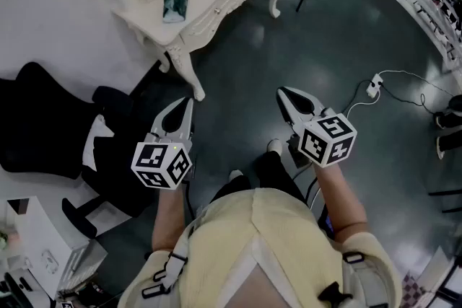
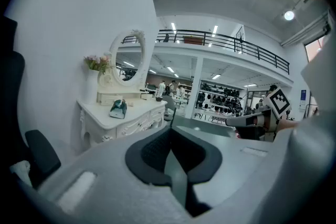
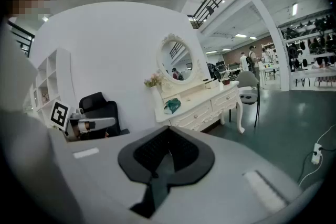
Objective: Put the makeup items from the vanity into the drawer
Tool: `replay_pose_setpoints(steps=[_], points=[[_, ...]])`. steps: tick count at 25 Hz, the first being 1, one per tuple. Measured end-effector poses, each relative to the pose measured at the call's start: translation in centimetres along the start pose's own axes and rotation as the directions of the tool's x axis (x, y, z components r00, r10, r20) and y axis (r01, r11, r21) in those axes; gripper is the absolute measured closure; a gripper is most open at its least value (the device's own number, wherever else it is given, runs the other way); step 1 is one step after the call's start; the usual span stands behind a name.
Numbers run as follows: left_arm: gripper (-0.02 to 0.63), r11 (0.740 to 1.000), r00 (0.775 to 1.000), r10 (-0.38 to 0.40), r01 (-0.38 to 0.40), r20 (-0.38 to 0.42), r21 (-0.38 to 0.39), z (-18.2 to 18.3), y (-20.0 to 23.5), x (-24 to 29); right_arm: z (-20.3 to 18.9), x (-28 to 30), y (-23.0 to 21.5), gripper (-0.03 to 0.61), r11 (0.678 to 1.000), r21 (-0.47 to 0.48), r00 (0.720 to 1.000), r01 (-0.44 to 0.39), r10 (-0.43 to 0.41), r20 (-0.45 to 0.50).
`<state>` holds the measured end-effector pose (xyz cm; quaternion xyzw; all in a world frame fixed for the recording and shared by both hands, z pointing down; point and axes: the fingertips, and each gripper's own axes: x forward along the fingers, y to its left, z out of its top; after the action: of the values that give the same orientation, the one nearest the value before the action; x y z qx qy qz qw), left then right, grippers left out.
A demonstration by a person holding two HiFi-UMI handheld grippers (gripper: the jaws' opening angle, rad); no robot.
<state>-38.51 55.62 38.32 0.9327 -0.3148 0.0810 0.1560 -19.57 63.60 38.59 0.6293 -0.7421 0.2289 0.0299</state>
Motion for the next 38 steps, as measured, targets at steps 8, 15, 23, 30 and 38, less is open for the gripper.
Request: replay_pose_setpoints(steps=[8,15,23,30,38], points=[[0.617,0.997,0.997,-0.062,0.064,0.042,-0.031,1.6,-3.3,6.1,2.0,0.4,-5.8,0.574,0.999,0.04,1.0,-0.03,0.03,0.011],[0.614,0.997,0.999,-0.03,0.027,0.034,0.066,2.9,-5.7,11.3,4.2,2.1,-10.9,0.574,0.997,-0.004,0.996,-0.082,0.082,-0.03],[0.612,0.989,0.992,0.119,-0.123,0.044,0.086,3.9,-6.0,16.7,5.6,3.6,-15.7,0.574,0.984,-0.009,0.982,-0.176,0.175,-0.072],[0.513,0.98,0.984,0.172,-0.175,0.039,0.097,4.7,-6.6,20.0,6.2,5.0,-18.0,0.574,0.968,-0.015,0.963,-0.25,0.248,-0.103],[0.408,0.95,0.977,0.203,-0.18,-0.065,0.256,5.3,-3.9,23.0,6.3,8.2,-18.8,0.574,0.951,-0.005,0.942,-0.309,0.305,-0.139]])
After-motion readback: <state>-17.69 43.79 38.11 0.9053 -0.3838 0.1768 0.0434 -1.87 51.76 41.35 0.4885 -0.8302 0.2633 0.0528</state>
